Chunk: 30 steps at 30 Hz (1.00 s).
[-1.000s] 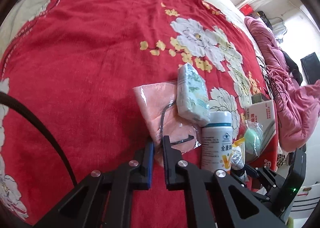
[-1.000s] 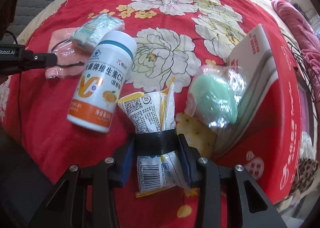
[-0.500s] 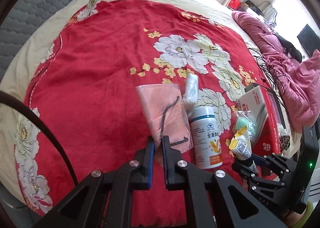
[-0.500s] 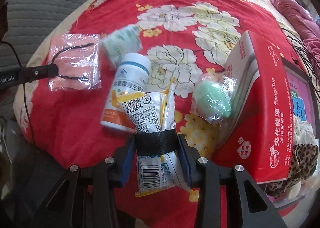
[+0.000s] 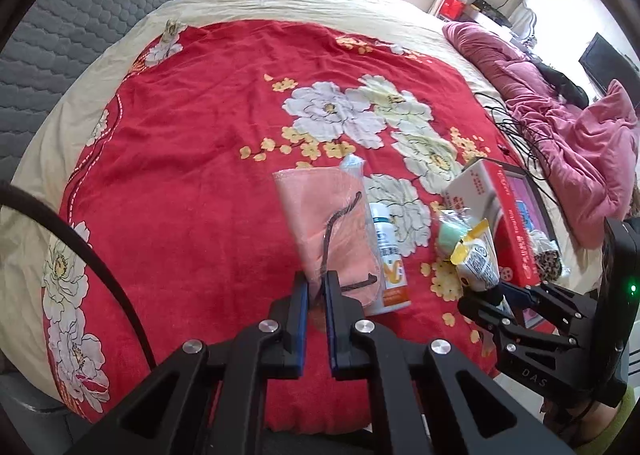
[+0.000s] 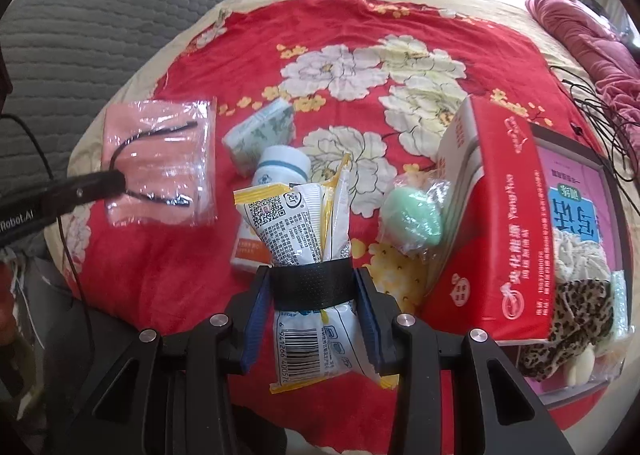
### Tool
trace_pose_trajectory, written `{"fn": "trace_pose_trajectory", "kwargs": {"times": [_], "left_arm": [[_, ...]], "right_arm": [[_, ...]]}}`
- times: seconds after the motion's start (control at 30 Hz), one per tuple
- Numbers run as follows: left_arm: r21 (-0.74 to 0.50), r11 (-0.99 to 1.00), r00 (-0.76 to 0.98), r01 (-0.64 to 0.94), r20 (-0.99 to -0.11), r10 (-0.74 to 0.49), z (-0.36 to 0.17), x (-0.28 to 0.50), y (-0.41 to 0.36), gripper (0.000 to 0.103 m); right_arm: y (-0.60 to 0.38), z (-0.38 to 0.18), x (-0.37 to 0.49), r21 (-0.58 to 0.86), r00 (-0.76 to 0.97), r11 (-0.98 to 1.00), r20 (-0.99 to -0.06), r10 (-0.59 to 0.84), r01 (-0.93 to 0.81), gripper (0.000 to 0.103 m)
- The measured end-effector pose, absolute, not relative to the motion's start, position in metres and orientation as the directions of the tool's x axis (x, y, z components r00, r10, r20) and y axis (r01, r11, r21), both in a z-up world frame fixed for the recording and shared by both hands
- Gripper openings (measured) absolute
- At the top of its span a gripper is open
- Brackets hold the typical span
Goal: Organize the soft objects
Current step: 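Carry the pink bag with left tool while right tool carries the snack packet toward the tray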
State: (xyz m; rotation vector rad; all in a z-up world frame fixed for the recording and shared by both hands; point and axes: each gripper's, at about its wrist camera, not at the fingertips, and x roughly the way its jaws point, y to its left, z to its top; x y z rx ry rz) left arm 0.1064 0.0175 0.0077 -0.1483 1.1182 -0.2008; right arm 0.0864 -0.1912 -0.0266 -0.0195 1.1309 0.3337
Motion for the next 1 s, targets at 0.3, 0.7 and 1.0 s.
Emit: {"fn": "trace_pose_trajectory", "kwargs": {"times": [0.3,0.7,1.0], "left_arm": [[-0.22,0.967,0.452,0.124,-0.856,-0.253,0.033,0.093,0.0,0.008],[-0.21,0.955,0.476,0.208,-0.832,-0.287,0.062,0.083,-0.046,0.008],[-0.205,0.929,0.467,0.308,-0.818,-0.336,0.076,0.077,-0.107,0.008]], "right_arm": [[-0.205,-0.001,0.078,0.161,0.434,0.953,-0.862,0.262,-0.256,0.042],[-0.256,0.042,0.065,0.188,0.537,0.968,-0.806,0.25,-0.168,0.042],[-0.329,0.058,0.053,0.196,0.594,0.98,-0.786,0.172,-0.024,0.042]]}}
